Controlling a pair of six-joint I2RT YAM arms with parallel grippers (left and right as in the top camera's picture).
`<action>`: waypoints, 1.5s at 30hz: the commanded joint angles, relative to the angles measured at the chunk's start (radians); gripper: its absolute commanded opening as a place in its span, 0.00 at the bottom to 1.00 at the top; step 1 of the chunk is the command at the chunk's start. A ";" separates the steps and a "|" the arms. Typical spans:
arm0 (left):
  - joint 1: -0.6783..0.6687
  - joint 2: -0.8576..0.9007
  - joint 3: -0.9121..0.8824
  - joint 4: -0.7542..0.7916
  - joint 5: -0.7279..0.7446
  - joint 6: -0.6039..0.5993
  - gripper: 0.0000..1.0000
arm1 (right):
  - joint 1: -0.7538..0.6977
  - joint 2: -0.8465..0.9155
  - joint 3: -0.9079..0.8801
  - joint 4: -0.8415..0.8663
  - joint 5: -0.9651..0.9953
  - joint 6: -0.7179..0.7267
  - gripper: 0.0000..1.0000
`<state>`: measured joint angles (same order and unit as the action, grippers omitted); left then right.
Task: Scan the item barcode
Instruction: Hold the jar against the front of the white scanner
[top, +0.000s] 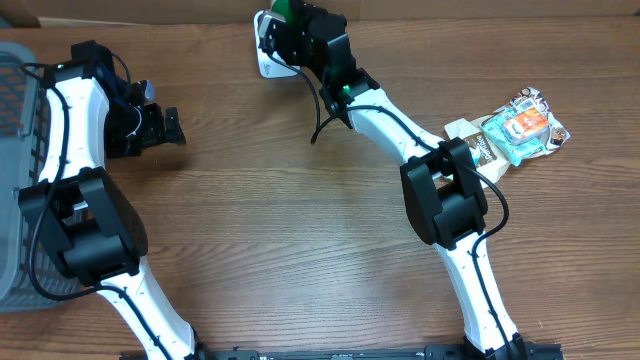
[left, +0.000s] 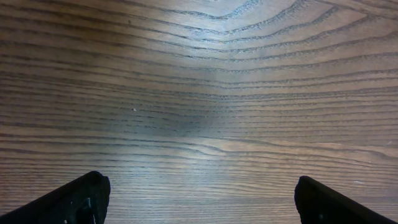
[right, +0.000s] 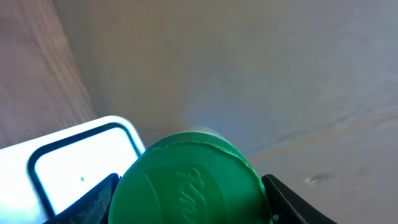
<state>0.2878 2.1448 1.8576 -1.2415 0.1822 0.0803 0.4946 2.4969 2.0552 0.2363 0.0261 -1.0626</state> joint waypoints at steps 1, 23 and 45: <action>-0.001 -0.013 0.010 0.000 0.001 0.002 1.00 | 0.003 -0.014 0.026 0.022 -0.005 -0.061 0.54; -0.001 -0.013 0.010 0.000 0.000 0.002 1.00 | 0.011 -0.010 0.026 -0.006 -0.055 -0.251 0.53; -0.001 -0.013 0.010 0.000 0.000 0.002 1.00 | 0.023 -0.359 0.027 -0.383 -0.190 0.747 0.54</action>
<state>0.2878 2.1448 1.8576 -1.2419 0.1825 0.0803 0.5186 2.3482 2.0544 -0.0772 -0.0975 -0.5579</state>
